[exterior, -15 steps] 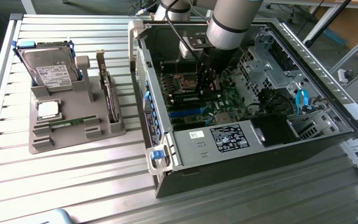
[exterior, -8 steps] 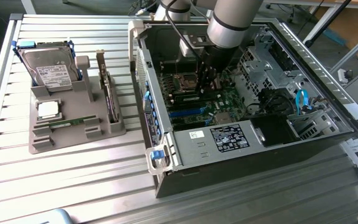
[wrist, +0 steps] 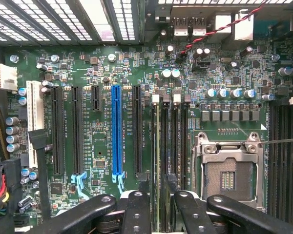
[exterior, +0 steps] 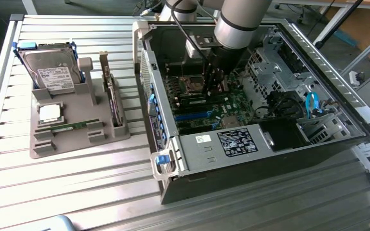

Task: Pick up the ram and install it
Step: 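Insert the ram into the slot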

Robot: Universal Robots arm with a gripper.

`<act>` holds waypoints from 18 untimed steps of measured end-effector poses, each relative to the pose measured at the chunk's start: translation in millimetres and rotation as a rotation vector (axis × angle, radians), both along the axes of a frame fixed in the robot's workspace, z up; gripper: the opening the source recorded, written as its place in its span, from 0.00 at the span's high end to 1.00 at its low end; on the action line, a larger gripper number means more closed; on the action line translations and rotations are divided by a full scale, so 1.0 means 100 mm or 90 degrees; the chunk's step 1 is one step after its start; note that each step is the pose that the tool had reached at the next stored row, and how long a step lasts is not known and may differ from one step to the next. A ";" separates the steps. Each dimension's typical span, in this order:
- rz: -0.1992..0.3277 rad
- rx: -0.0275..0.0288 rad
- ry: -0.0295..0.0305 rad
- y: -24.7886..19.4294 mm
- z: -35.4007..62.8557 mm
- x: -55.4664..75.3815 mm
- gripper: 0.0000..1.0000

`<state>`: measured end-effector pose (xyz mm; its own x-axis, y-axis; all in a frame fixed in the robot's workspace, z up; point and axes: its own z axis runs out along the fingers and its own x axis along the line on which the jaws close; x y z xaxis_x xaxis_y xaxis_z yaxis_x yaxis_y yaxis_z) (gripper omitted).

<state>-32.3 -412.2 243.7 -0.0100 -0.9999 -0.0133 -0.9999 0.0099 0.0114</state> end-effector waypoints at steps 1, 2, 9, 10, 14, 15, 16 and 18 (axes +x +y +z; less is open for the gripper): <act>0.000 0.0001 0.0000 0.000 0.002 0.00 0.73; 0.000 0.0000 0.0000 0.001 0.004 0.00 0.73; 0.000 -0.0009 0.0000 0.029 0.004 0.00 0.89; 0.000 -0.0010 0.0000 0.029 0.005 0.00 0.89; 0.000 -0.0010 0.0001 0.030 0.005 0.03 0.89; 0.000 -0.0010 0.0002 0.030 0.005 0.04 0.89; 0.000 -0.0010 0.0003 0.030 0.005 0.05 0.89; 0.000 -0.0010 0.0004 0.030 0.005 0.08 0.89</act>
<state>-24.7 -409.2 244.2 -0.0100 -0.9999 -0.0117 -0.9999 0.0099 0.0120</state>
